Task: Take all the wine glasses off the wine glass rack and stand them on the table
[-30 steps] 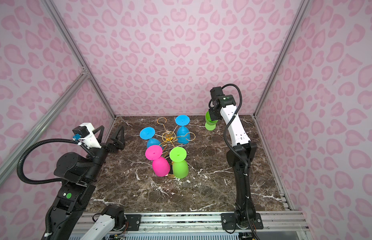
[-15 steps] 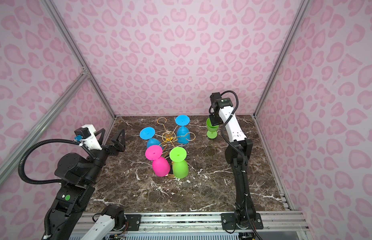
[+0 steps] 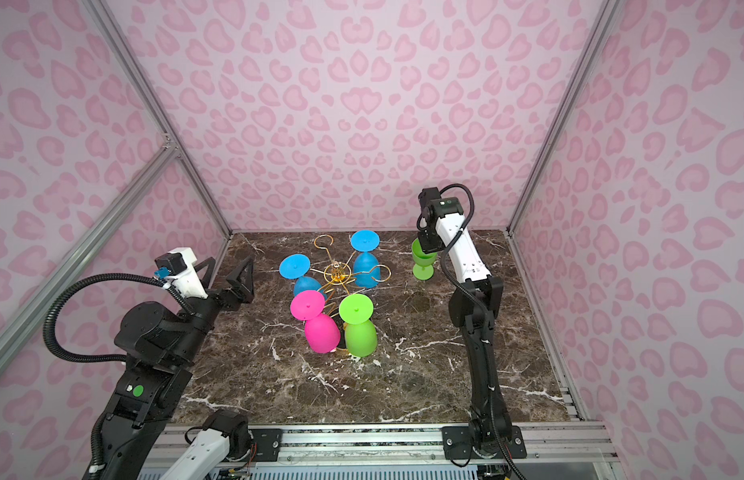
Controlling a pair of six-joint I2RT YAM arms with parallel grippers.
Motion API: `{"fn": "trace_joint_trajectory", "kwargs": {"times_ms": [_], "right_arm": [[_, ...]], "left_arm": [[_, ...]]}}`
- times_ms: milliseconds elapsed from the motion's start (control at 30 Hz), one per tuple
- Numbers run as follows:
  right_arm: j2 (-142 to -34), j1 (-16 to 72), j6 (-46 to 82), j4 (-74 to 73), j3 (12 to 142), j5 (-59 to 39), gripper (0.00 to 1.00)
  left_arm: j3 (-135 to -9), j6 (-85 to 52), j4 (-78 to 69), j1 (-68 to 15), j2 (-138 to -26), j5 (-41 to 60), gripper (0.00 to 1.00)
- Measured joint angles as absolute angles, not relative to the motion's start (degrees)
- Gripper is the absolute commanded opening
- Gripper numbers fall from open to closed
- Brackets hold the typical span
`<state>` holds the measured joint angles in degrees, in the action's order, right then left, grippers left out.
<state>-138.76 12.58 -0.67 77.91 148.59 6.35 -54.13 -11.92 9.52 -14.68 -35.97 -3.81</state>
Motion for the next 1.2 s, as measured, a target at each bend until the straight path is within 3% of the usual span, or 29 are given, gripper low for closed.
{"fn": "trace_joint_trajectory", "kwargs": {"times_ms": [467, 733, 867, 1200], "right_arm": [[-134.2, 11.2, 0.1, 77.3, 149.0, 3.3, 0.31], [-125.1, 10.5, 2.4, 74.6, 147.3, -0.3, 0.32], [-116.1, 10.5, 4.1, 69.8, 139.1, -3.6, 0.32], [-84.1, 10.8, 12.6, 50.1, 101.4, -16.2, 0.36]], "left_arm": [[-54.2, -11.9, 9.5, -14.7, -36.9, -3.2, 0.99], [-54.4, -12.3, 9.5, -14.7, -36.8, -3.0, 0.99], [-54.4, -13.0, 9.5, -14.7, -36.1, -3.2, 0.99], [-54.0, -14.5, 9.5, -14.7, -33.9, -4.6, 0.99]]}}
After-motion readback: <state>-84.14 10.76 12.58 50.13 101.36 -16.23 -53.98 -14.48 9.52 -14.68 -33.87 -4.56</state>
